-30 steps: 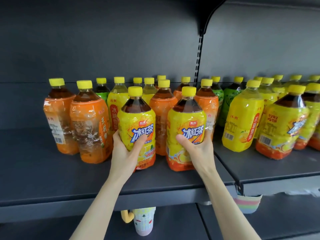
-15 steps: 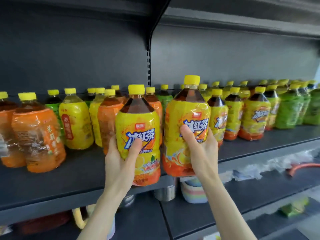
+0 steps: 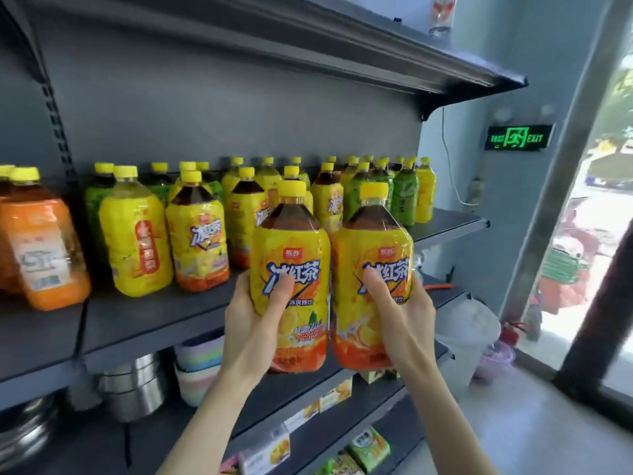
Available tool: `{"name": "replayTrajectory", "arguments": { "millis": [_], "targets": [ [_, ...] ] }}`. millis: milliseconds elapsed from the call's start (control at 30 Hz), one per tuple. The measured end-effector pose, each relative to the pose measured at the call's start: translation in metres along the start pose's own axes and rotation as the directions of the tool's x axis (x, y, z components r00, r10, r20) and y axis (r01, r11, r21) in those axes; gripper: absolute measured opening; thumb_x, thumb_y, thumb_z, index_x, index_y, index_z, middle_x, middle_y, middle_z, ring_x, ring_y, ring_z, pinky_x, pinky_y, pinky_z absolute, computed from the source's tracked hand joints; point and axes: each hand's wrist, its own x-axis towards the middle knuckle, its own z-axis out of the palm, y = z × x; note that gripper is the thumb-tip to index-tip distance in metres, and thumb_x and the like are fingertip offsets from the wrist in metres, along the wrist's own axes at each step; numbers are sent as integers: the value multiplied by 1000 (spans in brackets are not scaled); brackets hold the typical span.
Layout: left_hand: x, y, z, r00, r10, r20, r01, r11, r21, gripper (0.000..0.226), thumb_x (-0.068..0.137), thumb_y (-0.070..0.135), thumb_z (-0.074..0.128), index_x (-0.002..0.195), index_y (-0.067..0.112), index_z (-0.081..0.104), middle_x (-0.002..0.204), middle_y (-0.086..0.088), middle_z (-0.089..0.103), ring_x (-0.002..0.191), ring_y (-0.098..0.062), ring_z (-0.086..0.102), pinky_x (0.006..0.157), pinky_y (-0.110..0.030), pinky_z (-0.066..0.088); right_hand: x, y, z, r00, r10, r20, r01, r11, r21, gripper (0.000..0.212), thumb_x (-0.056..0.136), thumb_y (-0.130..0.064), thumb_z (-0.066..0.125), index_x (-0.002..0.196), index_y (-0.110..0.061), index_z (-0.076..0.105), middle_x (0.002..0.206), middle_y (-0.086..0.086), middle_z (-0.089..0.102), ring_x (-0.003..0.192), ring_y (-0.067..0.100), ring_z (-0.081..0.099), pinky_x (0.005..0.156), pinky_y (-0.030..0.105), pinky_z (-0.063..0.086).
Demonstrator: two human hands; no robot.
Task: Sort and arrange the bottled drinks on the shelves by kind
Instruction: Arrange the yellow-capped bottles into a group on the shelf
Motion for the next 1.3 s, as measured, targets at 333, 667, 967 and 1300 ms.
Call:
{"name": "replayTrajectory", "arguments": {
  "millis": [333,667,967,1300],
  "targets": [
    [85,-53,151,987,70,142,-62,996,-63,72,54,79,62,113,38,54,104,14,69,93,-9,68,77,-38,57,131,48,-94,992,-57,-109,48,996,-81,45,58,-67,65,86,-32,64,78,-19,71,69,1,68,68,26,51],
    [195,-120,311,974,85,208,-61,991,-120,55,65,67,61,111,37,56,104,13,69,96,-11,67,79,-38,55,295,111,-174,974,-62,-218,27,986,-163,53,55,-74,61,88,-33,63,78,-22,70,71,-1,67,70,25,53],
    [245,-191,477,973,60,224,-27,988,-150,49,65,63,60,107,37,56,100,12,70,90,-8,68,67,-21,55,422,179,-281,961,-62,-270,5,979,-205,45,58,-70,63,84,-34,61,73,-19,69,71,-3,66,63,17,48],
    [290,-230,582,998,48,27,-46,998,-52,52,67,61,60,113,38,53,106,12,69,96,-9,66,76,-30,55,560,234,-341,999,-6,-43,1,992,-123,54,56,-72,63,88,-28,65,79,-11,73,73,5,69,71,30,57]
  ]
}}
